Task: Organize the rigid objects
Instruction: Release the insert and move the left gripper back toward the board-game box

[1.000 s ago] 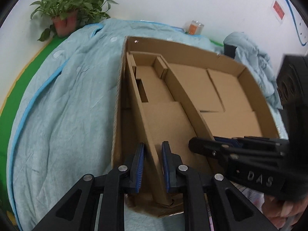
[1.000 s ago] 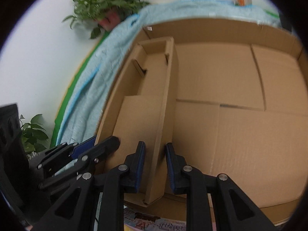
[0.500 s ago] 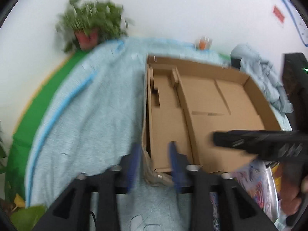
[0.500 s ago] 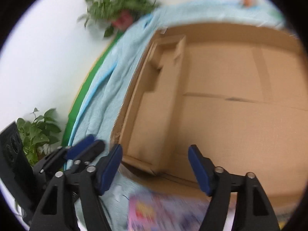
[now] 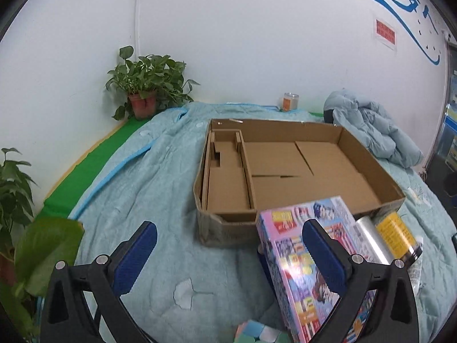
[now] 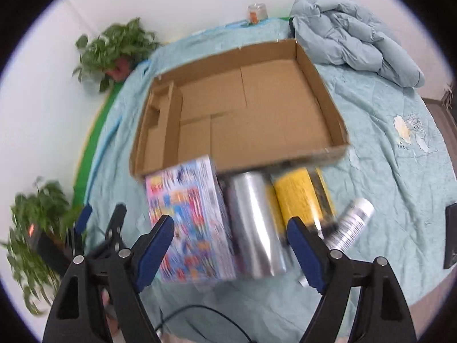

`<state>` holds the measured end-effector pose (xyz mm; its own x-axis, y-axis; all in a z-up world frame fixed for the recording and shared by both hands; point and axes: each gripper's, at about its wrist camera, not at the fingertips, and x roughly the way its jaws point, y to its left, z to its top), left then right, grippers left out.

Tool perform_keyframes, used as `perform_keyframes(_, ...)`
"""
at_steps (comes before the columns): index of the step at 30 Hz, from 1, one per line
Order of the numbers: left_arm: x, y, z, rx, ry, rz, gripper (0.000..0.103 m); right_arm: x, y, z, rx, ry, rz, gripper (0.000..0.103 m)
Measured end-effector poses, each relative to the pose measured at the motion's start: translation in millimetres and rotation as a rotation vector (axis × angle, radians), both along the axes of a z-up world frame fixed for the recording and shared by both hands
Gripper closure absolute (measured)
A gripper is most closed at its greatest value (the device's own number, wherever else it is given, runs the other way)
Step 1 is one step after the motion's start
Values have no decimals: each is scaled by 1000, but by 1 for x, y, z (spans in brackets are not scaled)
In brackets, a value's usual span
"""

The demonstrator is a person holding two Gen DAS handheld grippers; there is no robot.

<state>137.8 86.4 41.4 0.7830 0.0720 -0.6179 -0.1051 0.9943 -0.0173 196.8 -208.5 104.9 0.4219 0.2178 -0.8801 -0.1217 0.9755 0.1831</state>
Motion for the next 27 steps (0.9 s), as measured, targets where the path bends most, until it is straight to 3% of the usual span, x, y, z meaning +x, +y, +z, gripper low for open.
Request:
perform_keyframes(3, -12, -9, -18, 0, 51, 25, 0, -7, -10, -15, 19, 57, -21, 22)
perform_keyframes(6, -28, -10, -25, -55, 61, 39, 0, -13, -7, -20, 34, 68, -20, 22)
perform_keyframes(11, -48, -22, -24, -44, 59, 12, 0, -33, 15, -6, 9, -27, 110, 22)
perform_keyframes(22, -71, -19, -14, -64, 41, -33, 0, -51, 25, 0, -29, -77, 159, 22)
perform_keyframes(27, -66, -13, -16, -88, 57, -36, 0, -53, 37, -13, -6, -3, 230, 22)
